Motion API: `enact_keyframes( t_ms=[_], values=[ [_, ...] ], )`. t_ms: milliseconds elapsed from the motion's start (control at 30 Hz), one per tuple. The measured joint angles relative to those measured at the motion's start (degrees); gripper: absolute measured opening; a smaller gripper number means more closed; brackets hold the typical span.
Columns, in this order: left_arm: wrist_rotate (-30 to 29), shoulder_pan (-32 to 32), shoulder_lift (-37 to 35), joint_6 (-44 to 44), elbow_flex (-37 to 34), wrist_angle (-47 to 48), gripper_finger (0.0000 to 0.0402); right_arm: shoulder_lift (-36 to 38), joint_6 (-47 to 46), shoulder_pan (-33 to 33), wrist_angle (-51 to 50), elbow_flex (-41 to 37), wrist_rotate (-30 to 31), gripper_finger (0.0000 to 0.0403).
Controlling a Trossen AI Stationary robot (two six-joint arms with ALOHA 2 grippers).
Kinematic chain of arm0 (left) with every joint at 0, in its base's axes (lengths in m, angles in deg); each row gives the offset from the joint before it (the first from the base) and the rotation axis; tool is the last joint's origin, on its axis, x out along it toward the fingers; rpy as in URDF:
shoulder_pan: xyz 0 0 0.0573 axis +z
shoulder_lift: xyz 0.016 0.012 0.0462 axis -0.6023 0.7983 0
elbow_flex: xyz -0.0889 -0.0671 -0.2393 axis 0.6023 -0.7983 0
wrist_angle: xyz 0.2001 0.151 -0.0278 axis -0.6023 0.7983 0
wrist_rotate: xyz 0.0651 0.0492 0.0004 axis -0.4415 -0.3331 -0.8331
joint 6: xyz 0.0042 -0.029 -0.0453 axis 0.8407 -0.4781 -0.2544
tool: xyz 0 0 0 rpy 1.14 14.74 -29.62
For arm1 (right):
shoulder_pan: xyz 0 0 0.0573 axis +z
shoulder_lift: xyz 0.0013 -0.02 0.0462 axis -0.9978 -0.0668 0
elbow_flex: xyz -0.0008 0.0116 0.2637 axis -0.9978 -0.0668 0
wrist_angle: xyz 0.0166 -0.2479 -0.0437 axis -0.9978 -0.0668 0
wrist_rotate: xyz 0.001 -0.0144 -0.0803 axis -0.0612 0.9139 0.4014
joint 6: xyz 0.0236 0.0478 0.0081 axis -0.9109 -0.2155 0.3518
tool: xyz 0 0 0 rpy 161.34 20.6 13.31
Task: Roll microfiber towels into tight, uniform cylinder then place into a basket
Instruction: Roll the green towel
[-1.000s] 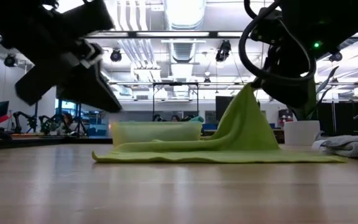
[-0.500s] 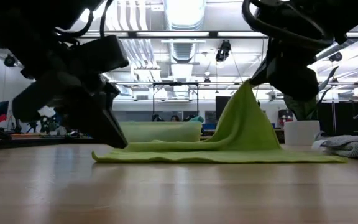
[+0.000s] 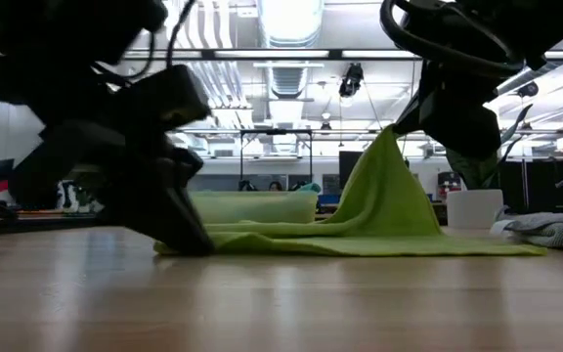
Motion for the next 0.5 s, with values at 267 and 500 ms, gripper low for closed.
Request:
enact_keyframes(
  t_ms=[267,500],
  values=[
    [15.6,1.0,2.2,-0.2,0.5,-1.7,0.0000,0.0,0.0,0.0,-0.1,-0.3,-0.1,0.0009],
    [12.0,0.7,-5.5,0.5,-0.5,3.7,0.0000,0.0,0.0,0.0,-0.2,-0.3,-1.4,0.0009]
  ],
)
